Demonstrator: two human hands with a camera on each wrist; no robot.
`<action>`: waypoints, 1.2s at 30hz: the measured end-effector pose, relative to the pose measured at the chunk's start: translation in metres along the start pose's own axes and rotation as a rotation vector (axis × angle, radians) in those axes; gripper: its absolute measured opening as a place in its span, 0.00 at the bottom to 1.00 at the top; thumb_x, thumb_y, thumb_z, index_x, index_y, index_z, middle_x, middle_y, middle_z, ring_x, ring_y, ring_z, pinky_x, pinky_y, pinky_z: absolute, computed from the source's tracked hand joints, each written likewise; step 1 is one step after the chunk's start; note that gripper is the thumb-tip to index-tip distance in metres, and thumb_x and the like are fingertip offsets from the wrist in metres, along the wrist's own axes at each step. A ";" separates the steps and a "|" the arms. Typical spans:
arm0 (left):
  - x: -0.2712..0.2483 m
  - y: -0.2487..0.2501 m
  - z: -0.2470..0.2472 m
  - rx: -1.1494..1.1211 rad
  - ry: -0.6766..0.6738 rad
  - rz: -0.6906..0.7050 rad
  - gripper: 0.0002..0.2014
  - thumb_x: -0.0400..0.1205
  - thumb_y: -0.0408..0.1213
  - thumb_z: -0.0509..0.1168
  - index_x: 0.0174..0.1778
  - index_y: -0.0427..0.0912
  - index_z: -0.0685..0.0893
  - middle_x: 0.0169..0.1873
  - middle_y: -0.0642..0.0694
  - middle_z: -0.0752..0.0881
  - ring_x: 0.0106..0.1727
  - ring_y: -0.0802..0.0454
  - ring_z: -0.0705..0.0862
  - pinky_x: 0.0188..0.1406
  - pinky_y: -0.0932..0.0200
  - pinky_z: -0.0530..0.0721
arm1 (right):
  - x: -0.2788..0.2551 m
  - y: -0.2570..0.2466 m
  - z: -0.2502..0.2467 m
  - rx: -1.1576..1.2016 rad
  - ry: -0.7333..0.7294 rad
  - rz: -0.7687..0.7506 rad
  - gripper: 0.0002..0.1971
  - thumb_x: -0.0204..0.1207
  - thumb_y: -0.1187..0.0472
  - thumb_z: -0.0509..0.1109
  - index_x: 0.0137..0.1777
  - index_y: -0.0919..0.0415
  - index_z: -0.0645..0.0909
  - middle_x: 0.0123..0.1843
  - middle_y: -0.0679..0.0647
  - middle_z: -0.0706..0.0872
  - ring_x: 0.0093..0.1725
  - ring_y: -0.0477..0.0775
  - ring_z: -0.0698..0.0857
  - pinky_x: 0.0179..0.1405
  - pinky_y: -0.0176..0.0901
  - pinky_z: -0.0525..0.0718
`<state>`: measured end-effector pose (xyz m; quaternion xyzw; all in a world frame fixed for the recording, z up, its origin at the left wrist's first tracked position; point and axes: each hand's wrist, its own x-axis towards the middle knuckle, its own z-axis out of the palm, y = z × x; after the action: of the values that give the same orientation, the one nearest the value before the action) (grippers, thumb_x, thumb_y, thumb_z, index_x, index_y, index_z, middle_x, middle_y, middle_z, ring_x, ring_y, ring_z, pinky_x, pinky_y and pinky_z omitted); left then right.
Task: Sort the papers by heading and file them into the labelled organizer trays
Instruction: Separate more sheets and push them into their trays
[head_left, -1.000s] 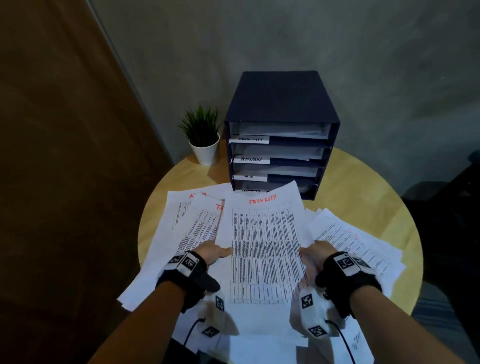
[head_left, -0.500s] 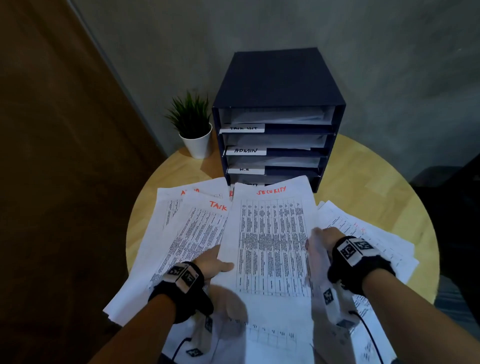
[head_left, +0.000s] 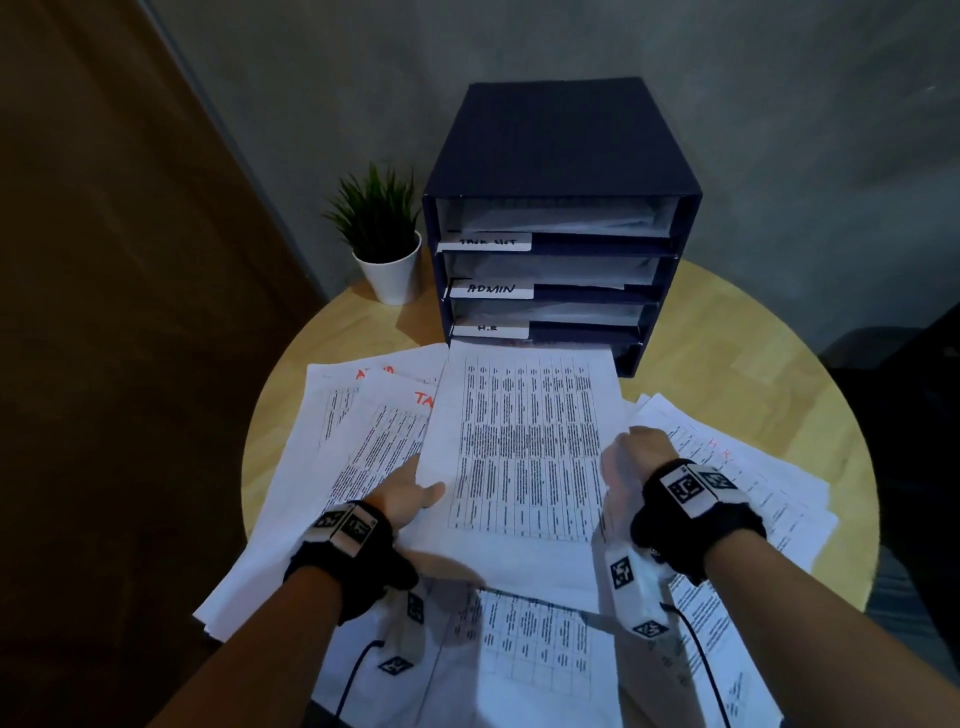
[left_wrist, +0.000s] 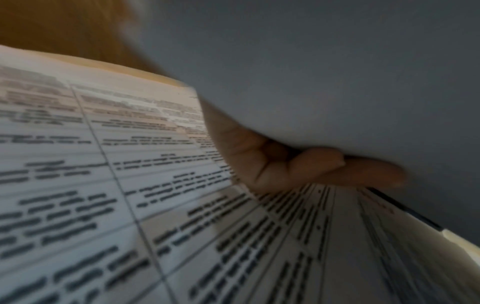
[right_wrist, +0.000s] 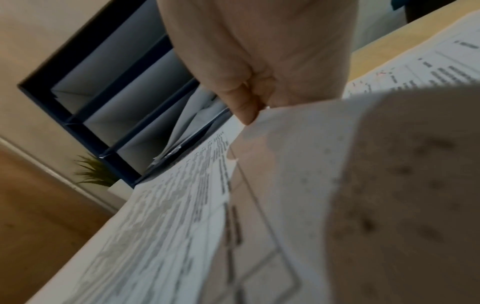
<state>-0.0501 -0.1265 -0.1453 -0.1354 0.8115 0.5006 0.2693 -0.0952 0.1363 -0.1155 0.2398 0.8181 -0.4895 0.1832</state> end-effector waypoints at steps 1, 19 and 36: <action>0.002 -0.001 0.000 0.005 -0.014 0.006 0.28 0.86 0.33 0.58 0.82 0.42 0.56 0.80 0.44 0.66 0.81 0.43 0.65 0.79 0.49 0.63 | 0.003 0.001 0.000 0.008 0.034 0.007 0.16 0.85 0.68 0.54 0.35 0.55 0.69 0.47 0.57 0.73 0.51 0.49 0.69 0.29 0.24 0.73; 0.039 0.033 -0.006 0.082 0.064 -0.038 0.27 0.86 0.38 0.59 0.81 0.39 0.60 0.77 0.41 0.71 0.76 0.40 0.71 0.76 0.46 0.69 | 0.015 -0.003 -0.010 0.105 -0.066 0.037 0.12 0.76 0.71 0.59 0.33 0.58 0.71 0.31 0.56 0.75 0.30 0.55 0.75 0.29 0.39 0.72; 0.061 0.065 0.008 -0.623 0.032 -0.188 0.16 0.84 0.20 0.55 0.68 0.30 0.74 0.68 0.33 0.78 0.64 0.35 0.81 0.34 0.61 0.89 | 0.027 0.004 -0.006 0.719 0.147 0.003 0.22 0.81 0.74 0.58 0.75 0.64 0.69 0.38 0.54 0.78 0.28 0.56 0.79 0.16 0.33 0.84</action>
<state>-0.1292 -0.0860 -0.1346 -0.2934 0.6075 0.6956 0.2471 -0.1158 0.1492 -0.1301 0.3245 0.6044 -0.7270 0.0285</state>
